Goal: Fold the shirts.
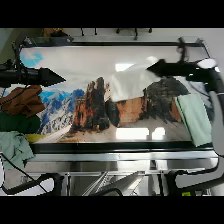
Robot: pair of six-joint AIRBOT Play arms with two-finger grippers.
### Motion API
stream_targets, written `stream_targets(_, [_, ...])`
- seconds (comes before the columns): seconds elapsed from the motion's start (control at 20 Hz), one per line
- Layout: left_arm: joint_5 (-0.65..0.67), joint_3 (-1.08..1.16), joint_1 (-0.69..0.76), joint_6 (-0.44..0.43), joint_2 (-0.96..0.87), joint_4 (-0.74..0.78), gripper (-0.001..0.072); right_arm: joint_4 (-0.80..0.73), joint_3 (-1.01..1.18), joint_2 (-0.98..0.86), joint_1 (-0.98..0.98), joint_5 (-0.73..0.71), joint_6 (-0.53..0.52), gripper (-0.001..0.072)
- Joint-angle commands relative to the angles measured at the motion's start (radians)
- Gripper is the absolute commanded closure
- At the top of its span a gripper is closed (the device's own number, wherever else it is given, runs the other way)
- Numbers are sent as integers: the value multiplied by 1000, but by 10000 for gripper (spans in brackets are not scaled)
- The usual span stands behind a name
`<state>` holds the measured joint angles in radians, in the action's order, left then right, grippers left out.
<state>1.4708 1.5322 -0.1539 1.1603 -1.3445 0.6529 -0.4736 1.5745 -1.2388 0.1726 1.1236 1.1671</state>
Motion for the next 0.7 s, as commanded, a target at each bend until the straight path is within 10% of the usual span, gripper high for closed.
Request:
stream_targets(0.0, [4,0,-1,-2,0,2,693,3,7,121,206,-29,92,690])
stream_targets(0.65, [5,0,0,-34,0,3,693,-369,6,188,604,154,508,690])
